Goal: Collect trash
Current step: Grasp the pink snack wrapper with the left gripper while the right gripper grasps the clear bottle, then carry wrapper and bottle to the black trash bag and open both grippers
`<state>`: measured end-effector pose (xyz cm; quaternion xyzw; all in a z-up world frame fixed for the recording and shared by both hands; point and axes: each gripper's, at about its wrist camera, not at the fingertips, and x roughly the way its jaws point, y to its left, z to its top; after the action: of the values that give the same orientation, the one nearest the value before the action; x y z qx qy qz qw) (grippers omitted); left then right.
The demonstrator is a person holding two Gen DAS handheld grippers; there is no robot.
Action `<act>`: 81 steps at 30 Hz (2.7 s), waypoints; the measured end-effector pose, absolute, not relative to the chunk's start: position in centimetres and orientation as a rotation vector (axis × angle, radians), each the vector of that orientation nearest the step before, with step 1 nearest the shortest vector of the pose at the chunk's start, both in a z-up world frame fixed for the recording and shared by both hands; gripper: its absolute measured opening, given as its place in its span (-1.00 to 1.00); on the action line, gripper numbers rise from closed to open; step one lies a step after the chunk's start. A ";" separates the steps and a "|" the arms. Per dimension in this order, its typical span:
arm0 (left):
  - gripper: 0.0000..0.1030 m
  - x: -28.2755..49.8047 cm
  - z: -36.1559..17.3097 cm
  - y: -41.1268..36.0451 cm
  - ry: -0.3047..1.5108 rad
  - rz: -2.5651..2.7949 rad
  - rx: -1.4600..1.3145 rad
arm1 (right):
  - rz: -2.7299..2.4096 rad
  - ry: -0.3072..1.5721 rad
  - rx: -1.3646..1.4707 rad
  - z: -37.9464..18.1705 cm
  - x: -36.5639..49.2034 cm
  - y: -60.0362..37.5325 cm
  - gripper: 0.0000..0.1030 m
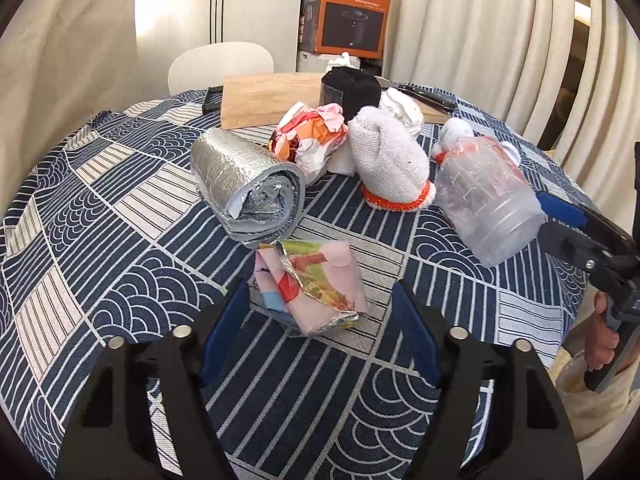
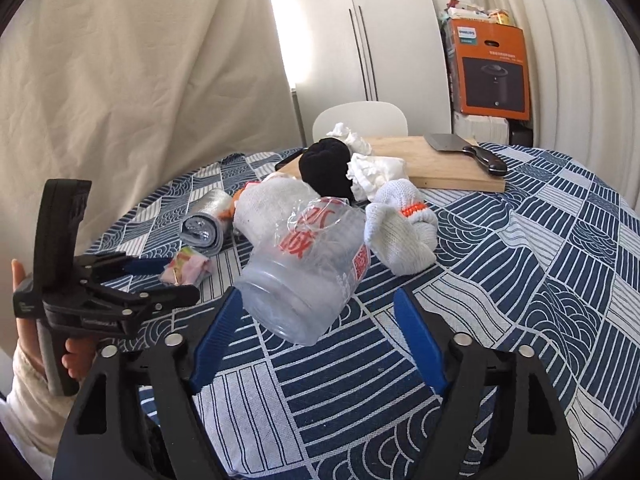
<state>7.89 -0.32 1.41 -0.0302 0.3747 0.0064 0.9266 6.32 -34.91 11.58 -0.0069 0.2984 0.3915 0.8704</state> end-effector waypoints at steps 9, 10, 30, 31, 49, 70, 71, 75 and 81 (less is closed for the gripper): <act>0.05 7.5 1.8 -0.3 0.761 0.019 -0.012 | 0.817 0.672 -0.007 11.1 6.9 -34.2 0.67; 0.05 7.3 1.9 -0.4 0.758 0.018 -0.006 | 0.815 0.679 -0.008 11.1 7.0 -33.9 0.67; 0.05 3.1 2.7 0.2 0.678 -0.014 0.032 | 0.739 0.697 -0.061 11.6 7.5 -30.1 0.30; 0.05 3.0 2.8 0.2 0.675 -0.016 0.032 | 0.745 0.689 -0.064 11.8 7.2 -30.2 0.30; 0.05 -2.7 3.9 -4.6 0.578 -0.119 0.099 | 0.793 0.564 -0.104 14.4 -0.1 -34.8 0.30; 0.05 -7.3 -3.1 -9.3 0.696 -0.330 0.128 | 0.946 0.631 -0.225 8.8 -11.2 -39.1 0.31; 0.05 -7.2 -3.4 -9.4 0.713 -0.329 0.139 | 0.955 0.649 -0.234 8.4 -11.4 -39.0 0.31; 0.05 -6.8 -5.0 -9.8 0.795 -0.346 0.186 | 0.975 0.728 -0.298 6.6 -11.5 -38.3 0.31; 0.05 -5.2 -7.7 -10.5 0.925 -0.359 0.272 | 0.948 0.869 -0.405 3.1 -10.1 -37.1 0.31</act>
<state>-5.18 -10.45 -7.66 0.1299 0.4424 -0.1719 0.8706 -10.06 -37.05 3.07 -0.1875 0.4025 0.4390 0.7811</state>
